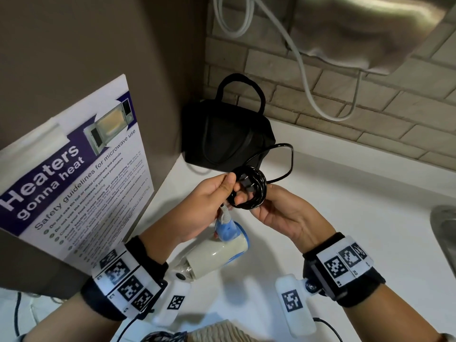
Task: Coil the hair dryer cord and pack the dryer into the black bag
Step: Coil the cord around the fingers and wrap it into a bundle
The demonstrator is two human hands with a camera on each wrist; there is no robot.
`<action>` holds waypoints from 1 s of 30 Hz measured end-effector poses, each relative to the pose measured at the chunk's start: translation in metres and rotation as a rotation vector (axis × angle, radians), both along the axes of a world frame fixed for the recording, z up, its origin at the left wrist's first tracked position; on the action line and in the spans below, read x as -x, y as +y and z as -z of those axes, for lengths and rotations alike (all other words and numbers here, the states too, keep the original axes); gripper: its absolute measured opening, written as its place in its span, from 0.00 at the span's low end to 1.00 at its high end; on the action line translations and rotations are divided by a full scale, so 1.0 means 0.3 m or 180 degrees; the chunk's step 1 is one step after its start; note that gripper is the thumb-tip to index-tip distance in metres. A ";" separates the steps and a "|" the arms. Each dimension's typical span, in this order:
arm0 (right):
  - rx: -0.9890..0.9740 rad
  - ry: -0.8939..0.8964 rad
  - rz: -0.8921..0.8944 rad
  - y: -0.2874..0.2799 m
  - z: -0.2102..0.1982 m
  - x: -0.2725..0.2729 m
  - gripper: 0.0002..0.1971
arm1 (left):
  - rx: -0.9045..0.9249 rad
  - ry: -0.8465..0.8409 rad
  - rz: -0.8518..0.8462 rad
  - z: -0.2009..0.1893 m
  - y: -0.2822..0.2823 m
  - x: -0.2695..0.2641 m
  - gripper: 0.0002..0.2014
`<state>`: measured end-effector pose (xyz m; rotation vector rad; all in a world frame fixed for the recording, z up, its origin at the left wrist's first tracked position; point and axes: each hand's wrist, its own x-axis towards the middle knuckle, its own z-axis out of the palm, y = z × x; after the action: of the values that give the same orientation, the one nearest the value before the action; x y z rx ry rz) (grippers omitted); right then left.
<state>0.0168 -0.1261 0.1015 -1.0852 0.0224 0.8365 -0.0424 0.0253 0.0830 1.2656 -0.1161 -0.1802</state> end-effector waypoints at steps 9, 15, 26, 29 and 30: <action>-0.0095 -0.1049 -0.0456 -0.033 -0.084 0.053 0.23 | -0.0345 0.0229 -0.0330 -0.003 0.002 -0.007 0.16; 0.0592 -0.0958 -0.0447 -0.024 -0.095 0.085 0.12 | -0.0788 0.0046 -0.0548 0.000 -0.007 -0.004 0.18; 0.1299 -0.1642 -0.0772 -0.092 -0.108 0.152 0.20 | -0.0610 0.0071 -0.0852 0.018 0.021 -0.024 0.17; 0.1977 -0.2246 -0.0404 -0.163 -0.095 0.142 0.15 | -0.0361 0.0145 -0.0808 0.025 0.038 -0.030 0.17; 0.2157 -0.2356 -0.0217 -0.191 -0.076 0.123 0.13 | -0.0303 0.0180 -0.0784 0.025 0.039 -0.030 0.18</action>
<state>-0.0201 -0.1833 0.1243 -1.9963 -0.3774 0.4404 -0.0333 0.0370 0.0757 1.3566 0.0981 -0.0089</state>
